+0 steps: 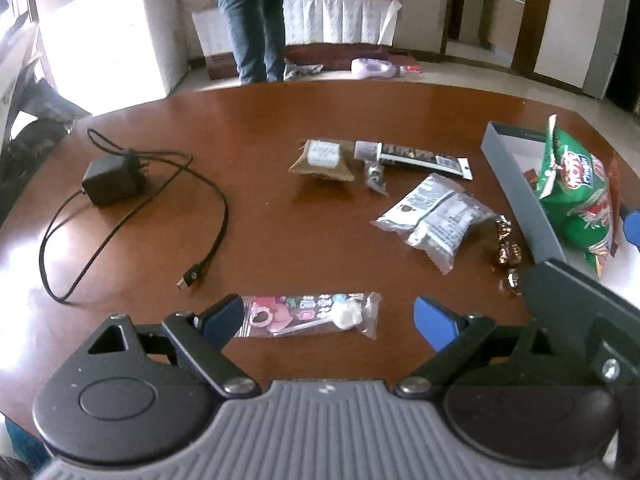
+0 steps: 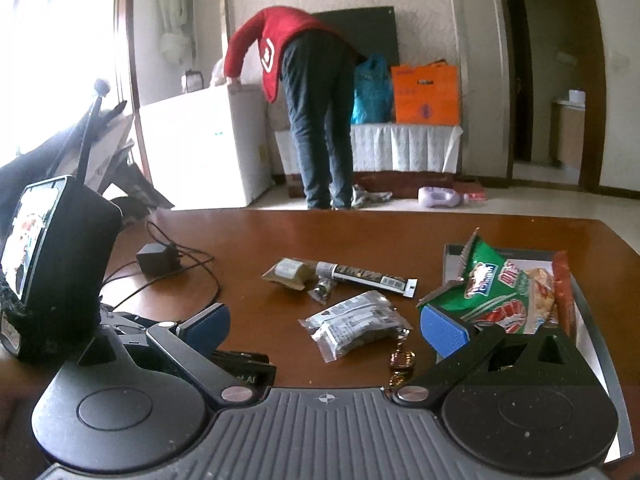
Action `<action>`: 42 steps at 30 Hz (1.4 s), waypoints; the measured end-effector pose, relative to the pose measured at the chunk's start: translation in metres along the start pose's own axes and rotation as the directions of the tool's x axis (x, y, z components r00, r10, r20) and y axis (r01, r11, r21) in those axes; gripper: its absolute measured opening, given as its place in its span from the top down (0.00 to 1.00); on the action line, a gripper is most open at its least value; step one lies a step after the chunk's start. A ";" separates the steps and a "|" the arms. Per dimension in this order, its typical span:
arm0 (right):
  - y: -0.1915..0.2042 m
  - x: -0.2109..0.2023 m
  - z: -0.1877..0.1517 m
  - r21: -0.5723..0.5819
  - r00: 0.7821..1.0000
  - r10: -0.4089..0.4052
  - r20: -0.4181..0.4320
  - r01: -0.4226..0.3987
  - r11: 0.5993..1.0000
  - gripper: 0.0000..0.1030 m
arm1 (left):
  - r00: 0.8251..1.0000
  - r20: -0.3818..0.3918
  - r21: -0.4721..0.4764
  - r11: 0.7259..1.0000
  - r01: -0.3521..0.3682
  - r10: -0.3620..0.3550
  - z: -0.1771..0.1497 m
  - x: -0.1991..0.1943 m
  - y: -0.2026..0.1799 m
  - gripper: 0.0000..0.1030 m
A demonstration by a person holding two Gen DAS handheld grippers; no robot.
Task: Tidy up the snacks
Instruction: 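Move both tools over the clear nut bags and pink candy packet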
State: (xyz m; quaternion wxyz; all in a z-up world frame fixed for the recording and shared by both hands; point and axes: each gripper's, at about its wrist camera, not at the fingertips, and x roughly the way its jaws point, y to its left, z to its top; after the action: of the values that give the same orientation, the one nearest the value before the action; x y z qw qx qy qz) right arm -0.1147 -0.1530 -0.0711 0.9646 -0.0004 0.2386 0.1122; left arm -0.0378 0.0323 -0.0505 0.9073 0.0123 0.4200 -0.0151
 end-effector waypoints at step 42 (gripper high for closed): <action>0.000 0.158 0.016 -0.205 0.904 -0.076 -0.421 -0.013 0.979 0.14 | 0.994 -0.084 -0.124 0.991 0.059 -0.069 -0.003 0.029 0.014 0.09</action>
State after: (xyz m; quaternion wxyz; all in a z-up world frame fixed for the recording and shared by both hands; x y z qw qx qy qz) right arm 0.0285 -0.1180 -0.1291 0.8855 -0.1273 0.4311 0.1175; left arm -0.0210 0.0459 -0.0750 0.8862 -0.0557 0.4597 -0.0181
